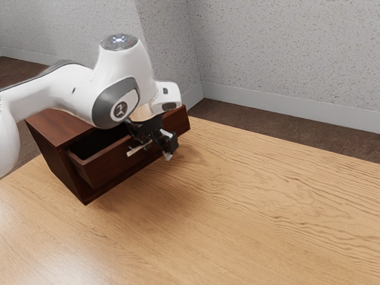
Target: Pull the drawer handle with one arm to open the drawer
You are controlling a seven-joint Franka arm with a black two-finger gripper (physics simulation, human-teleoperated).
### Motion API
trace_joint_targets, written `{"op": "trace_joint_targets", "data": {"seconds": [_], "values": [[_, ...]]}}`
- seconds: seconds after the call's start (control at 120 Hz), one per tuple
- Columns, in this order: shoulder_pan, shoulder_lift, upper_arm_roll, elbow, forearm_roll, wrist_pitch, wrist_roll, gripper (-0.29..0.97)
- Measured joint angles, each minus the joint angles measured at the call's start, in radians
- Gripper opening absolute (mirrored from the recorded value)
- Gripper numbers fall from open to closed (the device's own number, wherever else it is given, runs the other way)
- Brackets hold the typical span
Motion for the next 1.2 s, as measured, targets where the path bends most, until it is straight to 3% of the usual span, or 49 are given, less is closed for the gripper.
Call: {"op": "trace_joint_targets", "data": {"seconds": [0.4, 0.608, 1.2], "values": [[-0.047, -0.02, 0.0, -0.017, -0.001, 0.003, -0.047, 0.4], [-0.066, -0.022, -0.001, -0.026, 0.001, 0.004, -0.07, 0.46], [-0.135, -0.028, 0.008, -0.024, 0.004, 0.006, -0.124, 0.39]]}}
